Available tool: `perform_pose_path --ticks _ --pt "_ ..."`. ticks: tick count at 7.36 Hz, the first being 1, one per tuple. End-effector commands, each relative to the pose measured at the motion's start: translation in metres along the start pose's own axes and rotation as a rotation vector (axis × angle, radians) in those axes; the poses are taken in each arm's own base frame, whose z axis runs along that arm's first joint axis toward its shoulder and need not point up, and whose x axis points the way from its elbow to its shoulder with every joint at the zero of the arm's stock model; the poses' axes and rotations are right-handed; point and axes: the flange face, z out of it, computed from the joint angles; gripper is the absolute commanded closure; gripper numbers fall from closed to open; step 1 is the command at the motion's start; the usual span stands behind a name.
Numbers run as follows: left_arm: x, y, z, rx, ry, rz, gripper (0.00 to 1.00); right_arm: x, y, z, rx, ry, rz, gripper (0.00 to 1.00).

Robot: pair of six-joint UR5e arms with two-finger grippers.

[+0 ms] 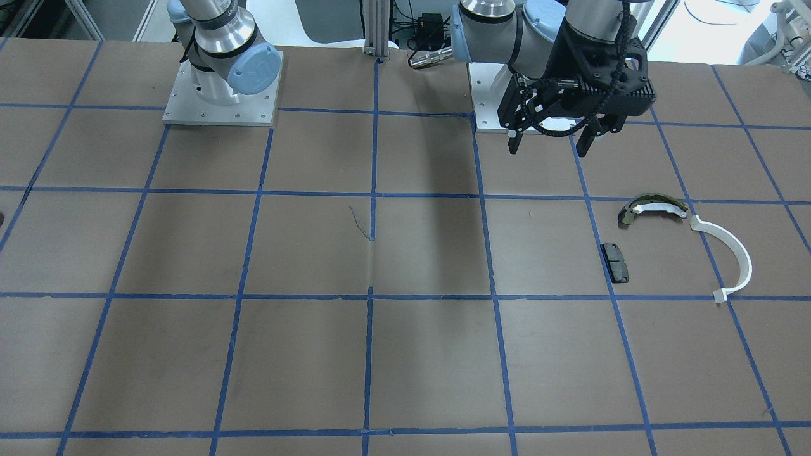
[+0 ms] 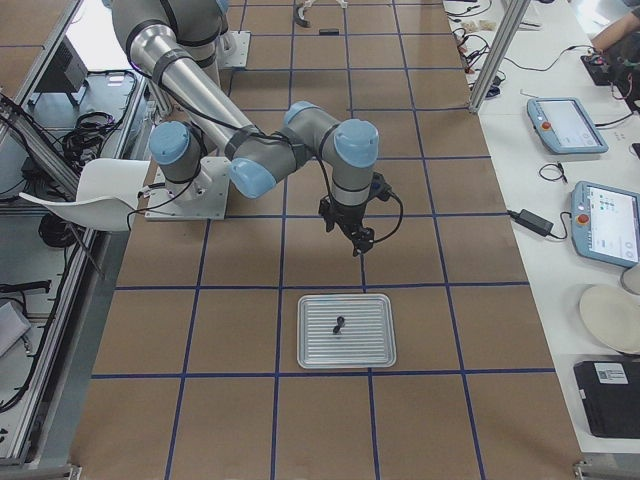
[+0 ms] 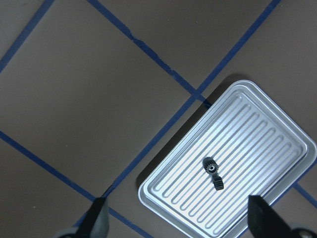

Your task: Place bearing gear from tray to pile

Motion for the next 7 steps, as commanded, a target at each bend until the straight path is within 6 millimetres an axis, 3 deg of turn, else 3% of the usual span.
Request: perform_pose_path --ticks 1,2,6,7 --pt "0.0 0.001 0.001 -0.001 -0.002 0.002 0.0 0.023 0.024 0.044 0.007 -0.039 -0.097 0.0" --pt "0.001 0.001 0.001 -0.001 0.0 0.002 0.0 0.035 0.042 0.07 0.018 -0.07 -0.124 0.0" --pt "-0.001 0.003 -0.002 0.004 -0.001 -0.001 0.0 0.059 0.05 0.13 0.023 -0.057 -0.255 0.01" --pt "-0.001 0.004 -0.002 0.001 -0.001 -0.001 0.0 0.063 0.048 0.15 0.038 -0.073 -0.298 0.05"
